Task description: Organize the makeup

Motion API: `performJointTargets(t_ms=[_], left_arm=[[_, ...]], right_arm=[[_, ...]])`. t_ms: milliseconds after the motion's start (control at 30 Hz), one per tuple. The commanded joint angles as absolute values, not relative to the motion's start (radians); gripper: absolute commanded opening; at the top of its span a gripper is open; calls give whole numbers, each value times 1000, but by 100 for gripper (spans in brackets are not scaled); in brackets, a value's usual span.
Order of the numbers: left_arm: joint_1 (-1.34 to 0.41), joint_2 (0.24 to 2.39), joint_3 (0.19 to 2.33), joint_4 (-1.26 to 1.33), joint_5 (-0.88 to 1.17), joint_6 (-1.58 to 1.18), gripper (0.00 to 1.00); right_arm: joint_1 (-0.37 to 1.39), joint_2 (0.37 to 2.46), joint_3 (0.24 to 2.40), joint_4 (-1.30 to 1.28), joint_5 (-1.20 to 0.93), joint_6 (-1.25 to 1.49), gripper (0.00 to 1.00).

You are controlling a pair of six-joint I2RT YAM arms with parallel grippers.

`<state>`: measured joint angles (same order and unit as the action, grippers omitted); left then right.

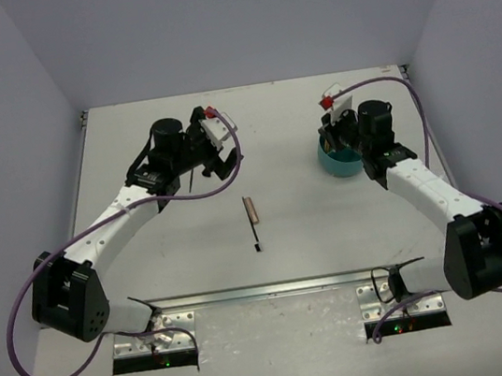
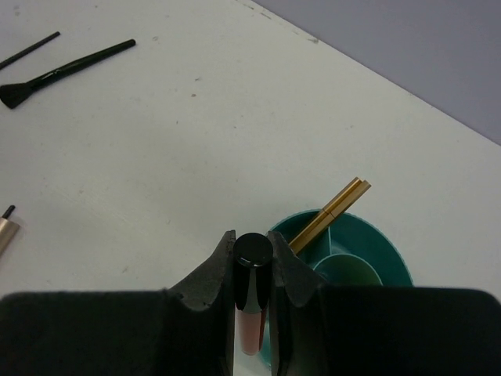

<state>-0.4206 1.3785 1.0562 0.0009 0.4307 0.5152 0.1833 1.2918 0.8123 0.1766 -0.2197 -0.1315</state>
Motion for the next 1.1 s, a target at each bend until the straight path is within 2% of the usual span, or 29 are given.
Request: performJointTargets(t_ms=[0, 300, 700, 867, 1067], left_arm=[[-428, 1345, 1052, 18, 403, 506, 100], [-416, 1333, 1040, 2, 379, 518, 100], [-407, 1352, 1063, 6, 359, 547, 100], [-405, 1356, 1075, 4, 342, 553, 100], [-396, 1356, 1080, 2, 331, 560, 100]], right_arm=[[176, 1317, 808, 324, -236, -197, 0], [124, 1379, 723, 438, -273, -286, 0], [88, 1406, 670, 510, -326, -226, 0], [87, 1431, 644, 536, -306, -205, 27], [84, 1418, 626, 571, -250, -196, 34]])
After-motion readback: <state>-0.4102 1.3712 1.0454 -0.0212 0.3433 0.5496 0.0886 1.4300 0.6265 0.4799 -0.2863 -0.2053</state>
